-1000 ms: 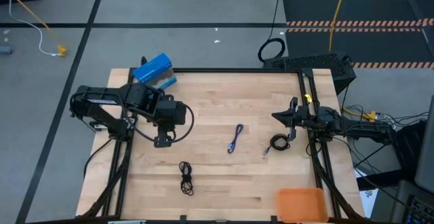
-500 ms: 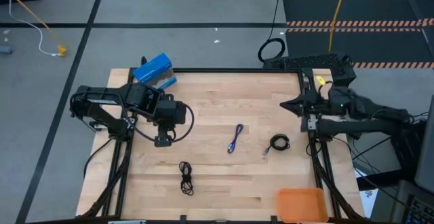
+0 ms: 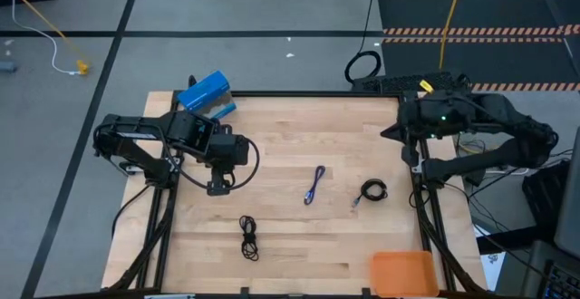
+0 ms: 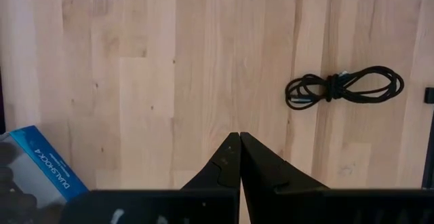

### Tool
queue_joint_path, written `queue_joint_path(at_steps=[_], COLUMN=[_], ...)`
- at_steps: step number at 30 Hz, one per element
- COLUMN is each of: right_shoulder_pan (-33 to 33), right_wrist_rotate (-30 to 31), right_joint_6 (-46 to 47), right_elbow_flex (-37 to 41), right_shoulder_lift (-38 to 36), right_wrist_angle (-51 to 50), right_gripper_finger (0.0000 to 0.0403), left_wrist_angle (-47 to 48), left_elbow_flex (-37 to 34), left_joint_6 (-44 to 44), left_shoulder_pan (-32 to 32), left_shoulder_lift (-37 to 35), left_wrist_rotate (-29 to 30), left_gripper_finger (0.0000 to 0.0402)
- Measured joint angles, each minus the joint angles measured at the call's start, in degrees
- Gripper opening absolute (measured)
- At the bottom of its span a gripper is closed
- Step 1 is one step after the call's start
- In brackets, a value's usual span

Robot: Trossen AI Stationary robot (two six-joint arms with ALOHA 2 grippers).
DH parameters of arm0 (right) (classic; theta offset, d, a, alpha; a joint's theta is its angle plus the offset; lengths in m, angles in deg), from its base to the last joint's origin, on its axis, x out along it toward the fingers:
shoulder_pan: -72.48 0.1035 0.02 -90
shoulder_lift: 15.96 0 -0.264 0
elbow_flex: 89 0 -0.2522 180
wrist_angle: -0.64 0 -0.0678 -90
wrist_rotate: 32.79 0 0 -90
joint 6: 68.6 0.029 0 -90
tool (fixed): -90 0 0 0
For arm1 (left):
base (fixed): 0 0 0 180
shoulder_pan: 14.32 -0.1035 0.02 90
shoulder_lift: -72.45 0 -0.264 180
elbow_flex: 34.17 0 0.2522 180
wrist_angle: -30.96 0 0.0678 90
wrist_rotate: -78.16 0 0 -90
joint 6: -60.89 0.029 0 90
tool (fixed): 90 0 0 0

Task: Pick and place USB-C Cables
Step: Put the bottom black charger cable into the orange bin

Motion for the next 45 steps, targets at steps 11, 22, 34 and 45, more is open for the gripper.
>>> queue_joint_path(at_steps=[11,22,34,45], right_shoulder_pan=[0.0,0.43,3.73,8.87], right_wrist_rotate=[-4.26,-4.16,-4.28,-4.28], right_joint_6=[8.33,12.43,14.14,14.71], right_elbow_flex=[-1.29,9.81,22.87,28.5], right_shoulder_lift=[4.5,0.54,-0.01,-0.05], right_wrist_angle=[-11.9,-0.07,10.22,21.54], right_gripper_finger=[0.0,0.0,0.0,0.0], left_wrist_angle=[-0.26,-5.82,-10.42,-10.71], left_elbow_flex=[0.0,0.0,0.0,-0.02], left_joint_6=[-0.79,-3.04,1.91,2.37], left_shoulder_pan=[0.0,3.92,15.13,20.27], left_shoulder_lift=[-0.02,-0.02,11.88,22.36], left_wrist_rotate=[0.0,-0.29,-3.51,-4.52], left_gripper_finger=[0.0009,0.0021,0.0022,0.01])
